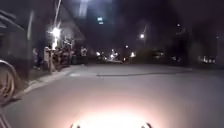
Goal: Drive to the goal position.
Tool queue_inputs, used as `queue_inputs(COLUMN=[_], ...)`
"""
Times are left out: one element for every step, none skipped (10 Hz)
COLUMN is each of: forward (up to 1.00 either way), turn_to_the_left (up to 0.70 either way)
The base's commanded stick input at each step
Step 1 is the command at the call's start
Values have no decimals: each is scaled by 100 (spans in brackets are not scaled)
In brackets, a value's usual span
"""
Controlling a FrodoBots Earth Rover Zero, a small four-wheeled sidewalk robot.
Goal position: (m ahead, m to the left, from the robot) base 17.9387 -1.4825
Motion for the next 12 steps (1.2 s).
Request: queue_inputs(forward=[70, 70, 70, 70, 70, 70, 70, 70, 70, 70, 70, 70], turn_to_the_left=[0, 0, 0, 0, 0, 0, 0, 0, 0, 0, 0, -6])
